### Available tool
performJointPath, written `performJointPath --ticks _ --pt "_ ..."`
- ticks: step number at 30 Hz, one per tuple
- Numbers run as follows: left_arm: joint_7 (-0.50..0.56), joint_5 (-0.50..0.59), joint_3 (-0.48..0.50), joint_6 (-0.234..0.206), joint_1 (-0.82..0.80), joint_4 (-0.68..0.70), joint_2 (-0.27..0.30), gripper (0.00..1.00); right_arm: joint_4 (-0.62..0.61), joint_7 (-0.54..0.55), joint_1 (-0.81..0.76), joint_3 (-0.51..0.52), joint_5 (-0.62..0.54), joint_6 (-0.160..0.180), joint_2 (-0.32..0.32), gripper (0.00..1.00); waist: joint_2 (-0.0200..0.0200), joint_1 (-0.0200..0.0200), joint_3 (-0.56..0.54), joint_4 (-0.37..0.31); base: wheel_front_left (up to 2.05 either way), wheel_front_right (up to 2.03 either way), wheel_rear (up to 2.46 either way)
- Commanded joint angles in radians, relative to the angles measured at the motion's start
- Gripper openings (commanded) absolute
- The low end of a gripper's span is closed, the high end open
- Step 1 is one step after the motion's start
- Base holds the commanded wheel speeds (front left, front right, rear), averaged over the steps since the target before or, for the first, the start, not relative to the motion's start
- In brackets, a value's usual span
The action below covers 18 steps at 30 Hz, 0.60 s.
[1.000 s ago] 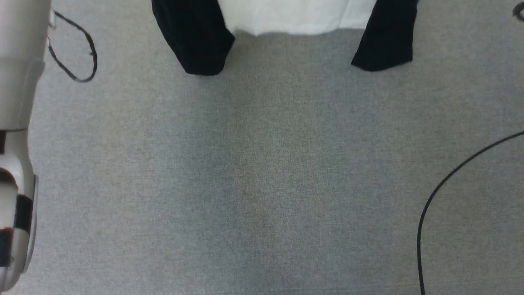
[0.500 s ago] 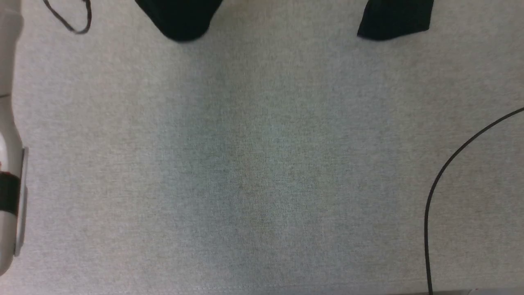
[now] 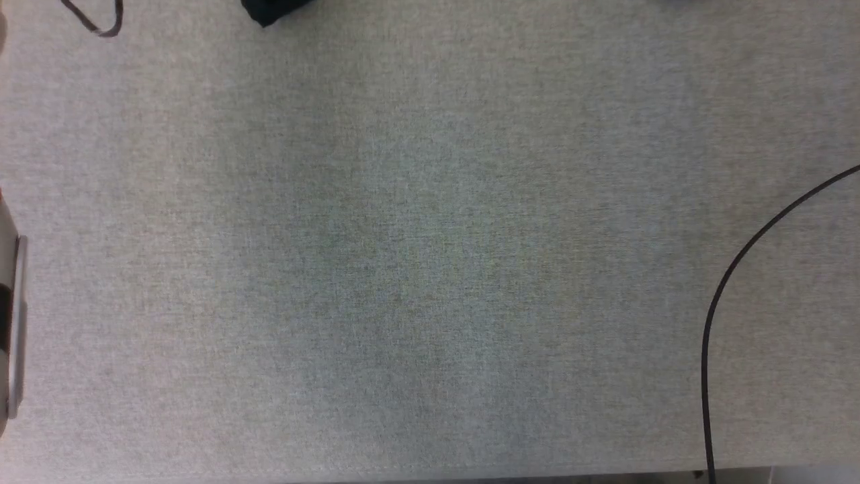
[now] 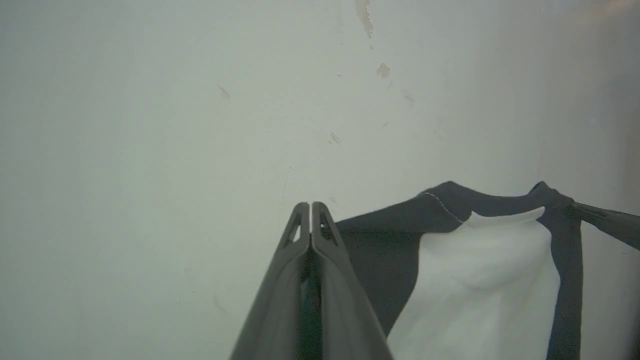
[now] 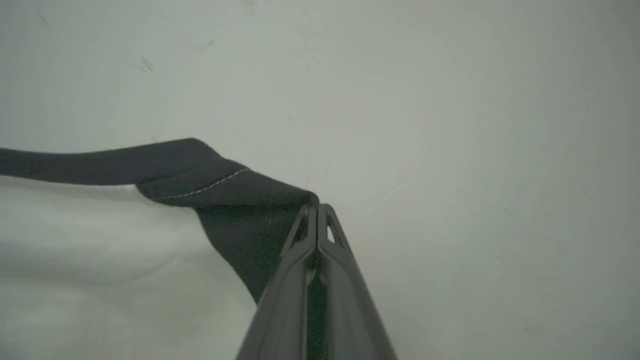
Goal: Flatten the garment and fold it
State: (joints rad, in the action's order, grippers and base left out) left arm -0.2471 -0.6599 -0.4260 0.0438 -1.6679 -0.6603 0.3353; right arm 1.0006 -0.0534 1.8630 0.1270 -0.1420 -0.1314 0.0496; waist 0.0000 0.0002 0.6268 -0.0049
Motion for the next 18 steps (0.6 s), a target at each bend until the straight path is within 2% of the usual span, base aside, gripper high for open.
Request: performJointPath --ticks 1,9,18 --pt "-0.007 0.006 -0.004 0.011 0.001 0.005 0.007 0.00 0.000 -0.005 0.009 -0.011 -0.001 0.001 0.001 0.00 0.0000 -0.0002 0.037 0.013 0.00 0.00 0.00" --pt "0.002 -0.014 -0.024 0.051 0.060 0.021 0.023 0.00 0.014 -0.016 -0.030 -0.110 0.043 0.001 0.001 0.00 0.0000 -0.0002 0.049 0.015 0.00 0.00 0.00" --pt "0.065 -0.051 -0.088 0.079 0.186 0.115 0.085 0.00 -0.032 0.012 -0.158 -0.260 0.165 0.001 0.012 0.00 0.0000 -0.0002 0.003 0.031 0.00 0.00 0.00"
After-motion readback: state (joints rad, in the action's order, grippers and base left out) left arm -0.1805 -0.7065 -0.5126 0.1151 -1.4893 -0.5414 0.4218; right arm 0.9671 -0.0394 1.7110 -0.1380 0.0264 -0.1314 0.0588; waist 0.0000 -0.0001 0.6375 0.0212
